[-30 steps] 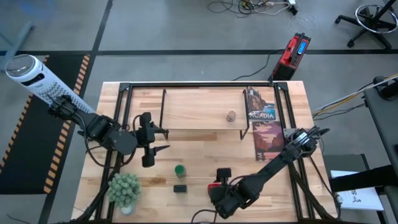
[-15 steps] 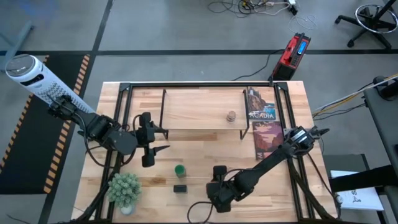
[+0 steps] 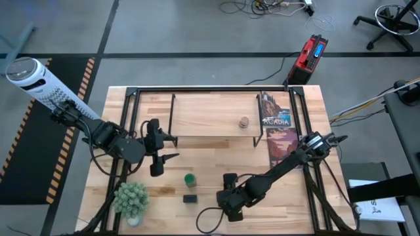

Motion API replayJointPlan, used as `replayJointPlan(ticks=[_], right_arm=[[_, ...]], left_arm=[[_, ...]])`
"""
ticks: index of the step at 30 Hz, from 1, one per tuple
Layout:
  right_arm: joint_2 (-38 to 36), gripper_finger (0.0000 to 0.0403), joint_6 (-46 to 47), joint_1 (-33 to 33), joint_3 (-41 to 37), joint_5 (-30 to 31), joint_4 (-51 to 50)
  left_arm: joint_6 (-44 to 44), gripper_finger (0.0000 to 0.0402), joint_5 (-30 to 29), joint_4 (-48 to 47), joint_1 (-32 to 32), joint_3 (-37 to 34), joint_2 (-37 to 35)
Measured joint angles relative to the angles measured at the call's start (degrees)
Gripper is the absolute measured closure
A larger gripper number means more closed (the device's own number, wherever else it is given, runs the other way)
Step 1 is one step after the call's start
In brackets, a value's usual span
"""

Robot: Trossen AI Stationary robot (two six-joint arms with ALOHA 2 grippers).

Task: Shelf spices
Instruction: Put the red seasoning can on the shelf

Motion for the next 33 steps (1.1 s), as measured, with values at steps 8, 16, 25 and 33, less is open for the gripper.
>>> replayJointPlan(ticks=[8,16,25,33], right_arm=[[0.0,0.021,-1.6,-0.6,0.1,-0.3,0.0],[-0.1,0.0216,-2.9,-0.8,0.1,-0.3,-0.1],[-3.0,0.0207,-4.8,-1.8,0.1,-0.3,-0.5],[-8.4,0.0216,-7.5,-3.6,0.1,0.1,-1.7]], left_arm=[[-1.2,0.016,0.1,0.0,0.0,-0.2,0.0],[-2.6,0.016,0.1,0.0,0.0,-1.6,0.0],[-2.7,0.016,0.1,0.0,0.0,-1.7,0.0],[-2.8,0.016,0.1,0.0,0.0,-1.7,0.0]])
